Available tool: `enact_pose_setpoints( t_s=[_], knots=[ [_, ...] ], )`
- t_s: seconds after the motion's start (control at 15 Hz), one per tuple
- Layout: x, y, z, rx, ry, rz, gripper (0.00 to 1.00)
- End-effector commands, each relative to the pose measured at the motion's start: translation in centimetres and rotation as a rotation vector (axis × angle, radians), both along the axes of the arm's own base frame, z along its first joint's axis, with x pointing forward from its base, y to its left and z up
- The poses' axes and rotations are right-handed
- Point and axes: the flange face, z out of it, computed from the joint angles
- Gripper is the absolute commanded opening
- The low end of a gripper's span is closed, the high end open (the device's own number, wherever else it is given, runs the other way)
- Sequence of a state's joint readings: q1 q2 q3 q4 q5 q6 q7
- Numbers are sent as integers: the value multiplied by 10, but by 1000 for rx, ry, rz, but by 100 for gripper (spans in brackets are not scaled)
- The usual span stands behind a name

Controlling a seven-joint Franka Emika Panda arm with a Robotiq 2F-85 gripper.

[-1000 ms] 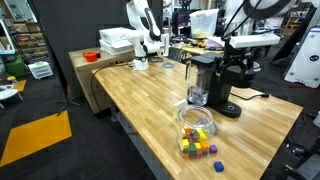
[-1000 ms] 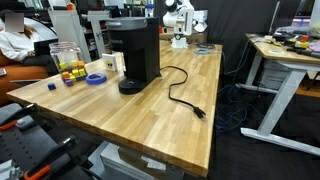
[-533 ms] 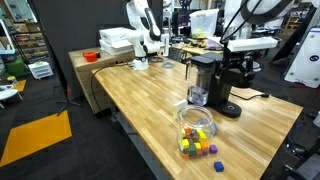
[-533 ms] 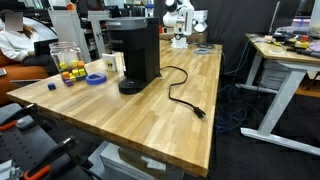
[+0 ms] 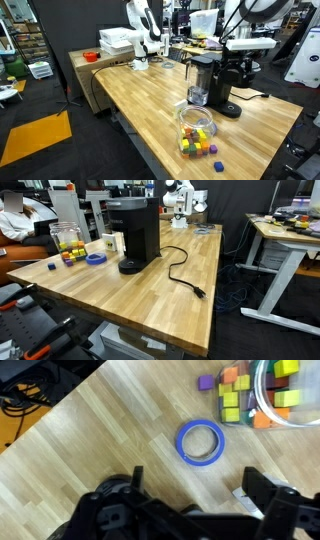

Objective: Move the blue masking tape forward

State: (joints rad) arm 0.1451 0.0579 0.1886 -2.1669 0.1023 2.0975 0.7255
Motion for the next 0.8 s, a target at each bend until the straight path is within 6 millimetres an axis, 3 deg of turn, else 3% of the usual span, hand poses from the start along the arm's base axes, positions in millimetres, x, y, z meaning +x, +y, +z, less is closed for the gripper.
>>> enact_pose_setpoints(
  t_s=[0.0,0.4,0.73],
  knots=[
    [1,4,-4,103,6,-94,100],
    [-9,3,-31,43,-14,-153,100],
    [-14,18,-62,1,33,-98,100]
  ],
)
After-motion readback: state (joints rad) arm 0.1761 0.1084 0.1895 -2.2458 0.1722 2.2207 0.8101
